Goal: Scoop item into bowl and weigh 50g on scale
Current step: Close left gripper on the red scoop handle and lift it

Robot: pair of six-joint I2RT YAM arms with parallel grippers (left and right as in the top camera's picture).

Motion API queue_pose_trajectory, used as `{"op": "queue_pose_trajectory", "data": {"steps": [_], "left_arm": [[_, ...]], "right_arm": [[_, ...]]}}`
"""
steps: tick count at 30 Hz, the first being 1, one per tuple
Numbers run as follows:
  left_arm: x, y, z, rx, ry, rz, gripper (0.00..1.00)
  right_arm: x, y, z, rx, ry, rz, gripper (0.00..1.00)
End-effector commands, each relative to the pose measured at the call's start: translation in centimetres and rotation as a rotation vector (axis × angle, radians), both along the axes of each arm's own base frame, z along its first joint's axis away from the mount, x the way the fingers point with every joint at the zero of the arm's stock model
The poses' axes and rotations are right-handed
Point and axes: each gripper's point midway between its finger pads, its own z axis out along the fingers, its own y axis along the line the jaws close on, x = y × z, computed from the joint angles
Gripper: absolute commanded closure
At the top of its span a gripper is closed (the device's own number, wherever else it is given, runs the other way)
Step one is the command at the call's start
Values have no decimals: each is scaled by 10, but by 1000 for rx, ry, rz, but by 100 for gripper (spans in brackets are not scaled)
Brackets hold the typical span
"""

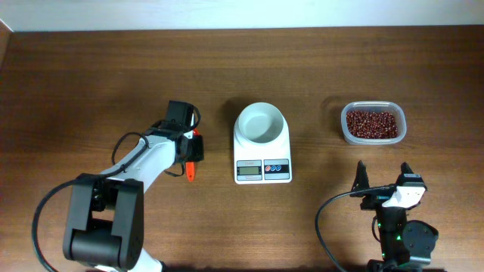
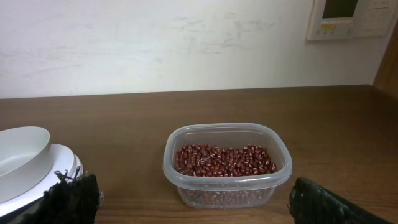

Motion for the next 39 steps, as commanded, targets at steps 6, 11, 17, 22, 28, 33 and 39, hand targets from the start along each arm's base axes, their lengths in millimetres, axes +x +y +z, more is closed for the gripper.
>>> {"op": "queue_pose_trajectory", "data": {"steps": [6, 11, 17, 22, 28, 33, 39], "left_arm": [[-2, 3, -5, 13, 8, 2, 80], [-3, 3, -5, 13, 11, 2, 77], [-5, 4, -5, 14, 18, 1, 71], [-5, 3, -6, 11, 20, 0, 70], [-7, -1, -6, -9, 29, -6, 50], [-7, 0, -6, -12, 29, 18, 55], [-7, 9, -6, 26, 24, 74, 1]], "right_arm": [[0, 1, -2, -3, 4, 3, 1], [0, 0, -2, -3, 4, 3, 1], [0, 1, -2, -3, 4, 3, 1], [0, 1, -2, -3, 4, 3, 1], [0, 1, -2, -3, 4, 3, 1], [0, 1, -2, -3, 4, 3, 1], [0, 1, -2, -3, 4, 3, 1]]}}
